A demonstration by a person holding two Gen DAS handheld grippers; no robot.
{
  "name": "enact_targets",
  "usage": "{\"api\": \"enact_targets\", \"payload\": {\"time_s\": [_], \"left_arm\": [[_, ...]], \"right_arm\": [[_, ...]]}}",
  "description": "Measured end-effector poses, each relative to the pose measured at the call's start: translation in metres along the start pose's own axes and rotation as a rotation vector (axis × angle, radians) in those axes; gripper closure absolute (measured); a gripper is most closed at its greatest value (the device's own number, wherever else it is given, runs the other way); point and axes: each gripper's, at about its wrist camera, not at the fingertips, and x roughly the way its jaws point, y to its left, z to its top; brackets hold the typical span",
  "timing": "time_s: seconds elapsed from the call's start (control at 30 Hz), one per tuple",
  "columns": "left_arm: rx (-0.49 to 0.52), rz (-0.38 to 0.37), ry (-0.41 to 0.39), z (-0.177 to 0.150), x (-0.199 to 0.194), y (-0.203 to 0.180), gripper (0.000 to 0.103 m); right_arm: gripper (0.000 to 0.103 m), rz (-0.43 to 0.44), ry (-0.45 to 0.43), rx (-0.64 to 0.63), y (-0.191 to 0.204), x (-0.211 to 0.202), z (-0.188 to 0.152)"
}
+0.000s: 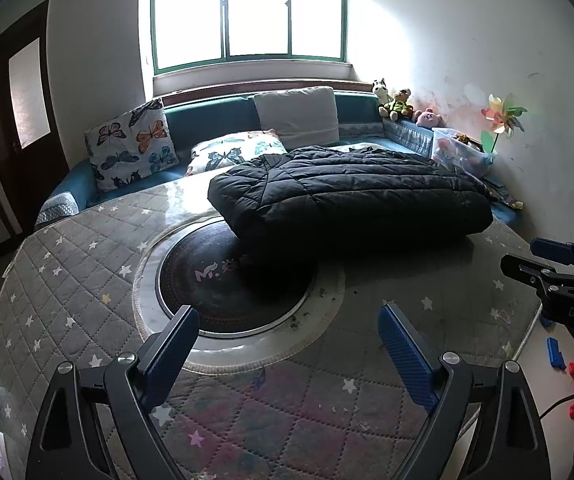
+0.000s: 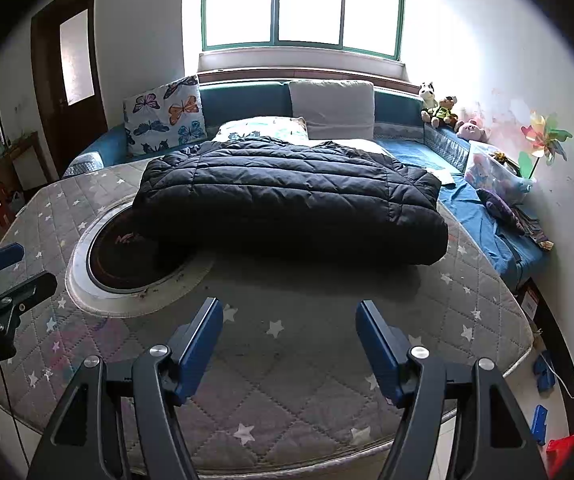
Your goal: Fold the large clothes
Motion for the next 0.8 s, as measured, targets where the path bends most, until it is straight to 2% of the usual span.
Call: {"api": "enact_targets", "payload": {"time_s": [0.8], "left_arm": [[0.012, -0.004, 0.002, -0.0059, 0.0067, -0.0017, 0.005]], "right_arm": [[0.028, 0.011, 0.002, -0.016, 0.0032, 0.0024, 0.0000]]}}
